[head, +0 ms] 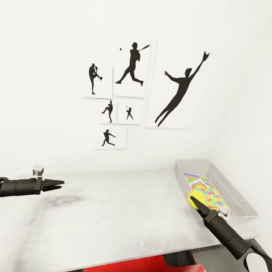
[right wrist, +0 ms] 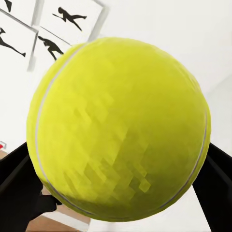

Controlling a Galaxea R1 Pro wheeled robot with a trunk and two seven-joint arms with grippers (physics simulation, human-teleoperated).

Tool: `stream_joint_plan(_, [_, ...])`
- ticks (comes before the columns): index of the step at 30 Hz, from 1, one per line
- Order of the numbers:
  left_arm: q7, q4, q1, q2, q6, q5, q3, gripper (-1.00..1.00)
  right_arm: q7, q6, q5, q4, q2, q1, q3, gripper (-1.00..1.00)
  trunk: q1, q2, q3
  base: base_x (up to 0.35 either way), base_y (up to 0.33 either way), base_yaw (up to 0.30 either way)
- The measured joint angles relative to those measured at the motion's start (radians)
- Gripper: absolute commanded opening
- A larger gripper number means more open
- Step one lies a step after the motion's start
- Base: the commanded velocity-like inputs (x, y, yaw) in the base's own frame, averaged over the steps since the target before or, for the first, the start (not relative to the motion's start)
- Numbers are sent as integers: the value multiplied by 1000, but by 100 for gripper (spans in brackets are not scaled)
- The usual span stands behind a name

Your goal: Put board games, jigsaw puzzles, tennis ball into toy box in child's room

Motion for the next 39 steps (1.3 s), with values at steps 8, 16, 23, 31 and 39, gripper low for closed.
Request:
stream_joint_plan(8, [0, 0, 0, 1, 0, 0, 0, 100, 0, 0, 0, 0, 0, 0, 0, -100, 0, 0, 0, 45, -5, 131])
stream_joint_plan(16, [0, 1, 0, 1, 0, 0, 0, 100, 0, 0, 0, -1, 0, 0, -1, -100, 0, 0, 0, 91, -154, 6])
stream_joint_plan(23, [0, 1, -1, 1, 0, 0, 0, 100, 0, 1, -1, 0, 0, 0, -1, -100, 0, 0, 1, 19, -48, -34])
stream_joint_plan(31, [0, 1, -1, 1, 0, 0, 0, 100, 0, 0, 0, 0, 0, 0, -1, -100, 0, 0, 8, 1, -2, -148])
stream_joint_plan(39, [-1, 1, 0, 1, 0, 1, 0, 100, 0, 0, 0, 1, 0, 0, -1, -100, 0, 0, 9, 0, 20, -25])
